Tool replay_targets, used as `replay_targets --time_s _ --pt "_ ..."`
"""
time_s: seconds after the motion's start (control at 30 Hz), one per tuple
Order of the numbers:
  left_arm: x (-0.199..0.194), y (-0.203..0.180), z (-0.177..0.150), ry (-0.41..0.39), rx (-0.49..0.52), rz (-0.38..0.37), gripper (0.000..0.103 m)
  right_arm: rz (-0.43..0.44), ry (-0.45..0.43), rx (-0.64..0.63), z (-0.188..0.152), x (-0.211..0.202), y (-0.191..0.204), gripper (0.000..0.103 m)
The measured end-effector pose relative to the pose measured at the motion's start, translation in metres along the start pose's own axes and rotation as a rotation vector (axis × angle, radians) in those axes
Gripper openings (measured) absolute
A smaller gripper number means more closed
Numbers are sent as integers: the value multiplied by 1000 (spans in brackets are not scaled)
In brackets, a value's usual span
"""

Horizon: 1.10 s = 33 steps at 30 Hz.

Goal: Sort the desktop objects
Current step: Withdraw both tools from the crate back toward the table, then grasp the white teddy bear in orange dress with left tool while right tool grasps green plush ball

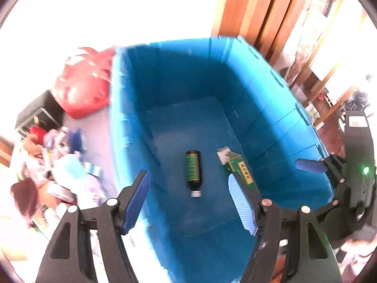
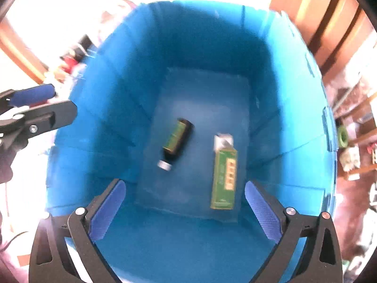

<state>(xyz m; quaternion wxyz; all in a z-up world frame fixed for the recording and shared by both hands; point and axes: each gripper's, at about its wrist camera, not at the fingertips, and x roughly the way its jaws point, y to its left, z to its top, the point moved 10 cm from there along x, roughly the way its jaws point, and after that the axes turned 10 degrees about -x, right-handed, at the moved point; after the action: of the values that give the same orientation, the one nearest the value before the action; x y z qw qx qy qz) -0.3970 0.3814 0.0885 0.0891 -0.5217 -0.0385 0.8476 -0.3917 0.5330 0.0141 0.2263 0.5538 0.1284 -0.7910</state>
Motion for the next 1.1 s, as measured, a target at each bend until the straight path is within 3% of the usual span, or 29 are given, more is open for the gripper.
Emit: replay_targets --time_s 0.17,0.27,0.47,0.6,0.73,0.9,1.03,1.1 --pt "-50 70 -24 -133 19 73 70 -21 -117 -40 10 -30 58 103" --pt "-69 117 -42 -174 0 107 71 -16 -187 -78 20 -44 106 103" --pt "-113 253 -89 -269 -52 226 71 45 -315 -142 34 -50 198 103" --pt "-126 342 -126 -278 -128 279 71 100 -362 -181 48 -36 266 103" --pt "-130 426 -170 -286 -211 341 72 140 -359 -197 56 -14 318 103" --pt "-112 515 -233 -312 -332 425 78 144 -327 -176 60 39 352 103" --pt "-87 553 -284 -325 -398 511 78 92 -296 -172 56 91 357 103" --pt "-69 554 -306 -319 -420 502 78 76 -263 -171 49 121 357 103"
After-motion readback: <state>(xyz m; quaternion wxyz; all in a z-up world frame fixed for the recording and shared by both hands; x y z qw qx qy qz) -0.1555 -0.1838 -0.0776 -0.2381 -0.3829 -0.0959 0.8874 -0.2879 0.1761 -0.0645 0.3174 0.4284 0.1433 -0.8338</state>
